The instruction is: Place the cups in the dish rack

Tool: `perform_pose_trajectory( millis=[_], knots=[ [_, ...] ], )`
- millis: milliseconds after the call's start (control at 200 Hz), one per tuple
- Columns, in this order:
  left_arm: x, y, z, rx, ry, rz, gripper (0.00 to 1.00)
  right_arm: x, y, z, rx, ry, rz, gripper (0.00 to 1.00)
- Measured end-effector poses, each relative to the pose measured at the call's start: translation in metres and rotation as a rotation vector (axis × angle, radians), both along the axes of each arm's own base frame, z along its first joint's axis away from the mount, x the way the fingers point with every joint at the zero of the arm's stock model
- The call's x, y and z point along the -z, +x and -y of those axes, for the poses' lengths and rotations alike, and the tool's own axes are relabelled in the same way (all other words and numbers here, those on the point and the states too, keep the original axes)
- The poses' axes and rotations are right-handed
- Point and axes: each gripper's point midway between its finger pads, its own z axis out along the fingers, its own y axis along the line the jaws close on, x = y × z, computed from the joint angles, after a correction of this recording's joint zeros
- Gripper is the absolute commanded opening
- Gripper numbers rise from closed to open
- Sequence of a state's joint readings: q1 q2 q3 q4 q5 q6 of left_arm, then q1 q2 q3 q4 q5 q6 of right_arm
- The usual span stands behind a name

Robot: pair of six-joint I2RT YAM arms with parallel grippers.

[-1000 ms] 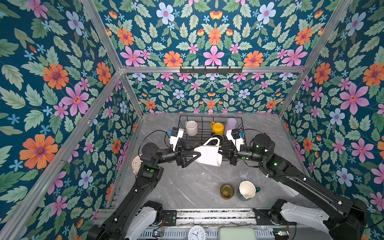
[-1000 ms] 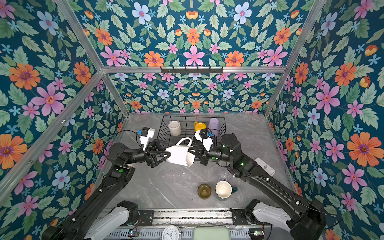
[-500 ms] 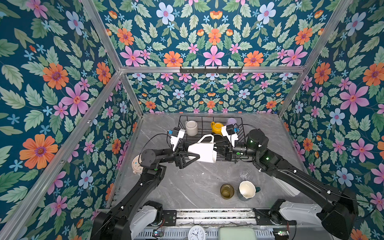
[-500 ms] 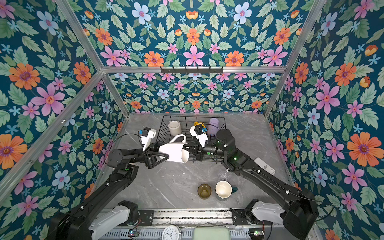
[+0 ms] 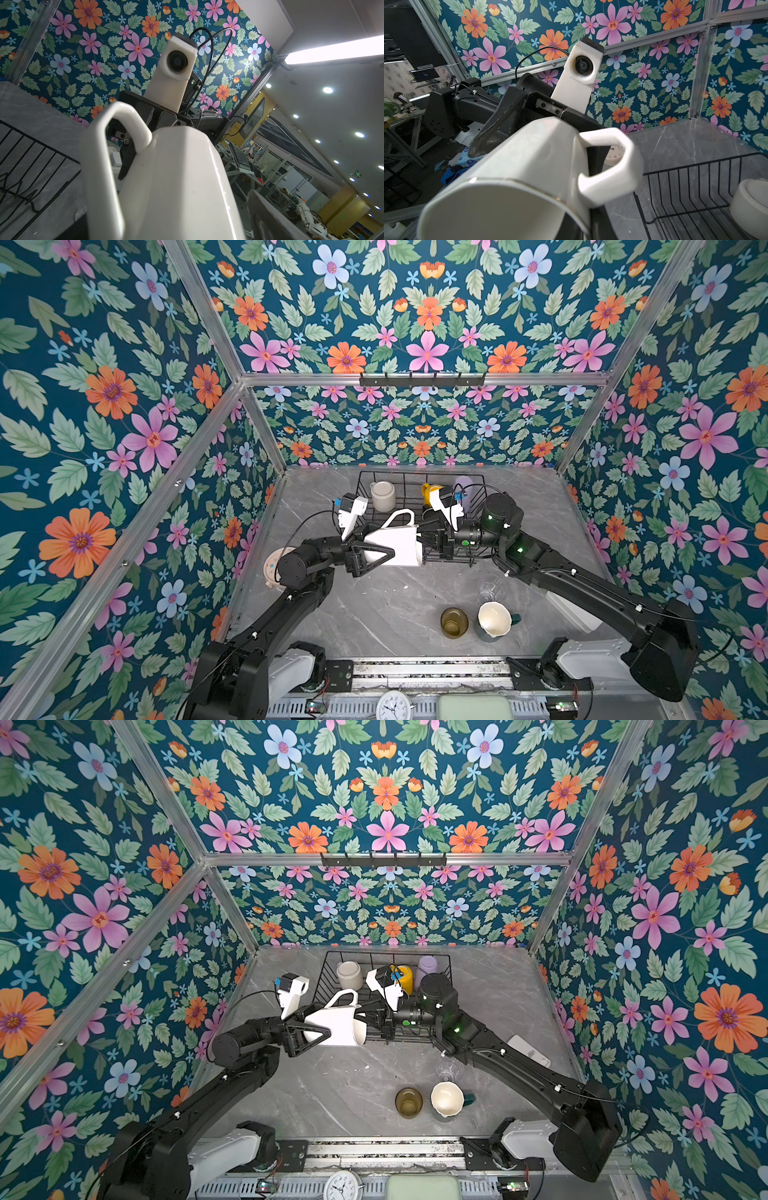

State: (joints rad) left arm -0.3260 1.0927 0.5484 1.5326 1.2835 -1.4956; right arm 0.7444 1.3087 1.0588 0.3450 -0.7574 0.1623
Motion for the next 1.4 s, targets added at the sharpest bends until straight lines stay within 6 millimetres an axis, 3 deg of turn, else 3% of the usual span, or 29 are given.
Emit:
perform_pose_trajectory(
  millis=[1120,1400],
  knots=[
    [-0.006,-0.005,-0.004,-0.007,-0.011,-0.001,0.97,-0.007,0.006,-0.01,-0.015,0.011,-0.011,0.0],
    [-0.005,-0.003,-0.004,-0.009,-0.006,-0.014,0.88,-0.007,0.007,-0.011,-0.021,0.009,-0.014,0.0]
  ],
)
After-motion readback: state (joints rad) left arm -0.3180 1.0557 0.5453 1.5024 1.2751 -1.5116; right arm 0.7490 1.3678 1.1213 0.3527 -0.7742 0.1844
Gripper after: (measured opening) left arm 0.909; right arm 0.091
